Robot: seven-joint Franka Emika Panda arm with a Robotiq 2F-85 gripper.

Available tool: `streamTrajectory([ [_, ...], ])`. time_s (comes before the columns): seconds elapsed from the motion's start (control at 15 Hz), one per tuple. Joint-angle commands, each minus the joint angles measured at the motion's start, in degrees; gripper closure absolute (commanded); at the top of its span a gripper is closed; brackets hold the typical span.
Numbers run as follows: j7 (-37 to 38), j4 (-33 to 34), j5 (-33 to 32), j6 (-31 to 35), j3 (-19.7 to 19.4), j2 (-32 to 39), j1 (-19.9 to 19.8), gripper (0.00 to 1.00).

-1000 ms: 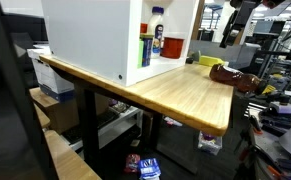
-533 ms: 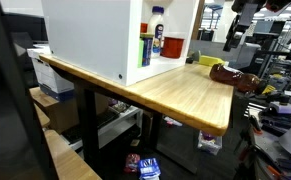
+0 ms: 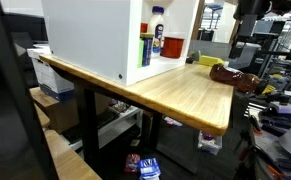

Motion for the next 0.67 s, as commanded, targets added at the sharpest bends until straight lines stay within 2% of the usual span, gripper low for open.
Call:
streamTrajectory([
  [0.0, 1.25, 0.07, 1.35, -2.63, 1.17, 0.73, -0.71, 0.0],
  [0.6, 0.4, 1.64, 3.93, -6.25, 1.22, 4.2, 0.28, 0.0],
])
